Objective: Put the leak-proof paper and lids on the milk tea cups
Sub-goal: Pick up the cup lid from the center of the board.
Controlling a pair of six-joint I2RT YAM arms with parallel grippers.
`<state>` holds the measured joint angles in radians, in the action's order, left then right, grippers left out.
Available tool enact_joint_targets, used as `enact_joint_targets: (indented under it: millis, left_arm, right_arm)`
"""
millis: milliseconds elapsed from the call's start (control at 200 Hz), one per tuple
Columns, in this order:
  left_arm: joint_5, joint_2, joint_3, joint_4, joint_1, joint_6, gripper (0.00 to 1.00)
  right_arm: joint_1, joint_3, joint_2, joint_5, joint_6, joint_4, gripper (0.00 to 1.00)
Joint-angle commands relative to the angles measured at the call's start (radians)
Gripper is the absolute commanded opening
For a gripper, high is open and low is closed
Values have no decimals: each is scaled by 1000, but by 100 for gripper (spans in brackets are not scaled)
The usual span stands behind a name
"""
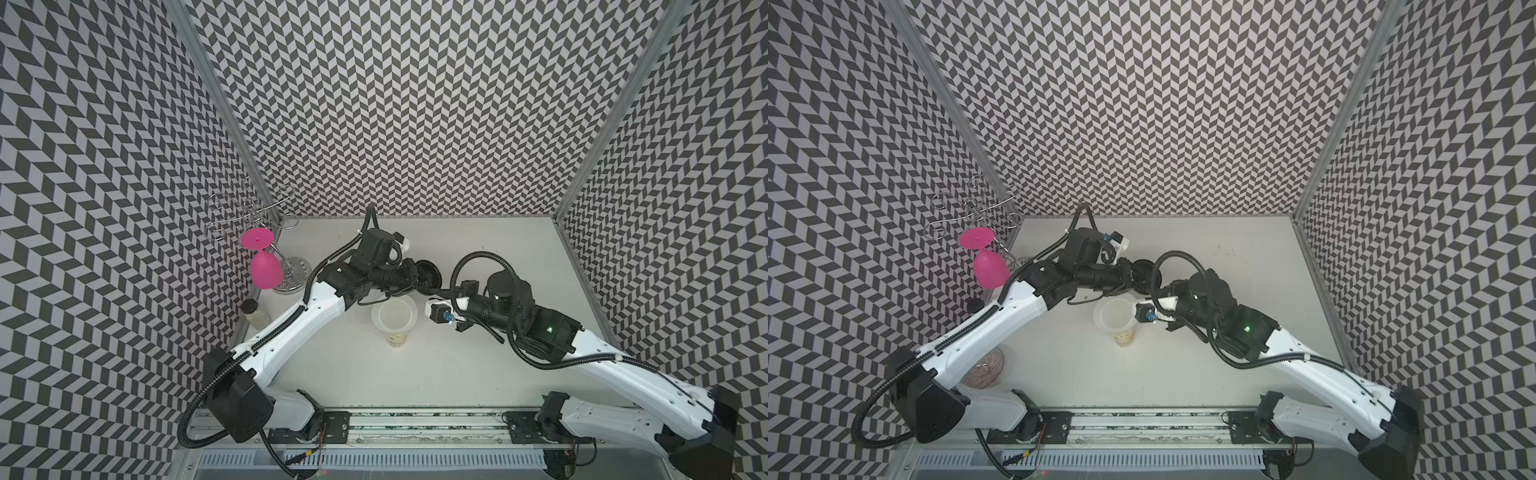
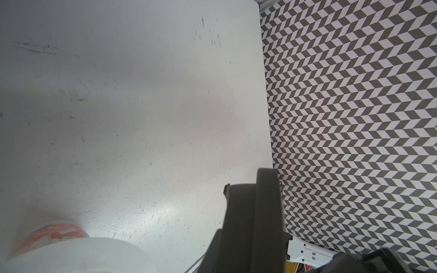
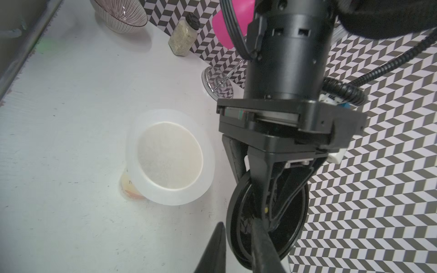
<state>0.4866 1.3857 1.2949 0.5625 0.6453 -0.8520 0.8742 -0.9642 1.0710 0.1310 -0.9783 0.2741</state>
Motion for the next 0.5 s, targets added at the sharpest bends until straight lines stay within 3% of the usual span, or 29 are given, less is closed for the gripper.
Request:
enact_joint_targets:
  millis: [0, 496]
  left_arm:
    - [-12, -17, 26, 22, -3, 24, 23]
    - [-4, -20, 29, 35, 1, 47, 23]
  right_arm:
    - [-5, -43, 16, 38, 18, 49, 20]
    - [-21, -64, 42, 9, 15, 63, 22]
